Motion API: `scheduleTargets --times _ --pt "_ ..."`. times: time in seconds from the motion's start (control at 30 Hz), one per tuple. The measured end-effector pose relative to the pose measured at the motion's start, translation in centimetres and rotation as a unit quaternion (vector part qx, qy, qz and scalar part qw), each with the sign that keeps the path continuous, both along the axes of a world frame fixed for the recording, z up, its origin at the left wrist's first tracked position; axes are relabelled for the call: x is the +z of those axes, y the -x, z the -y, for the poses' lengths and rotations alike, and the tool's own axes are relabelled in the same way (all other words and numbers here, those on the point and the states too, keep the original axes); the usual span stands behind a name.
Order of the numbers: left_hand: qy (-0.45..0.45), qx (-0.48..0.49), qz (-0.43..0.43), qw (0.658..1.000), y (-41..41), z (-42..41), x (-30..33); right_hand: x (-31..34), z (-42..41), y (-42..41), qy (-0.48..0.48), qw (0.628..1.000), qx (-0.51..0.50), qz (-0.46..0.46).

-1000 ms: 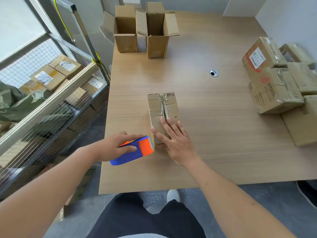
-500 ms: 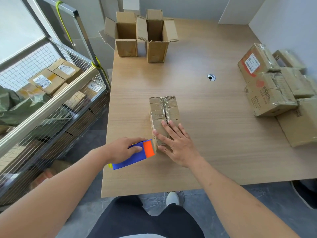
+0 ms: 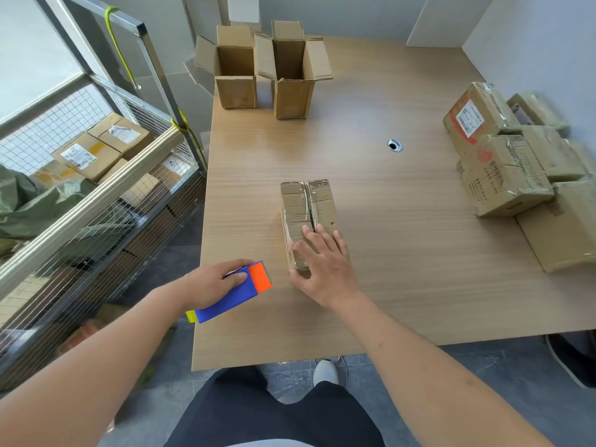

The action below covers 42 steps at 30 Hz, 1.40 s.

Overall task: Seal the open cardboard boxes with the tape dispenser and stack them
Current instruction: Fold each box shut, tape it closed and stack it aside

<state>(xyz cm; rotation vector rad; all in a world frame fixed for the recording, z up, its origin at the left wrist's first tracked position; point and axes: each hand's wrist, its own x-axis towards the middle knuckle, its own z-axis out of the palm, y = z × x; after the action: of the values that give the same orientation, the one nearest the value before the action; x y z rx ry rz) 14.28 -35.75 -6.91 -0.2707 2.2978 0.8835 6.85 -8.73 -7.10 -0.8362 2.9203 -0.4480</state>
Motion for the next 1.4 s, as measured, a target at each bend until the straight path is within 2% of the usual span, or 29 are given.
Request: scheduleTargets --times 0.2,0.43,0.57,0.7,0.83,1.1,1.23,1.4 --pt "-0.043 0.025 -0.054 0.997 0.3 0.8 2.1 0.9 2.4 -0.4 -0.021 0.997 -0.069 0.022" --pt "-0.116 0.021 -0.093 0.989 1.0 1.1 4.9 1.3 1.3 0.2 -0.044 0.998 -0.030 0.013" --pt "-0.168 0.023 -0.111 0.979 1.5 1.5 6.4 2.3 -0.6 1.4 -0.087 0.996 0.011 0.030" --pt "-0.178 0.010 -0.123 0.976 1.8 1.9 7.5 3.4 -2.6 2.2 -0.089 0.995 -0.003 0.042" --pt "-0.183 0.012 -0.131 0.974 2.1 2.2 8.1 3.9 -2.3 2.6 -0.141 0.988 0.007 0.056" --pt "-0.164 0.010 -0.143 0.976 1.9 3.1 7.6 3.3 5.0 1.4 -0.145 0.966 -0.193 0.094" --pt "-0.158 0.018 -0.150 0.976 1.8 3.6 7.2 2.7 7.4 1.0 -0.143 0.949 -0.244 0.139" --pt "-0.162 0.028 -0.148 0.975 1.9 4.2 7.1 2.3 8.8 1.2 -0.136 0.950 -0.259 0.106"
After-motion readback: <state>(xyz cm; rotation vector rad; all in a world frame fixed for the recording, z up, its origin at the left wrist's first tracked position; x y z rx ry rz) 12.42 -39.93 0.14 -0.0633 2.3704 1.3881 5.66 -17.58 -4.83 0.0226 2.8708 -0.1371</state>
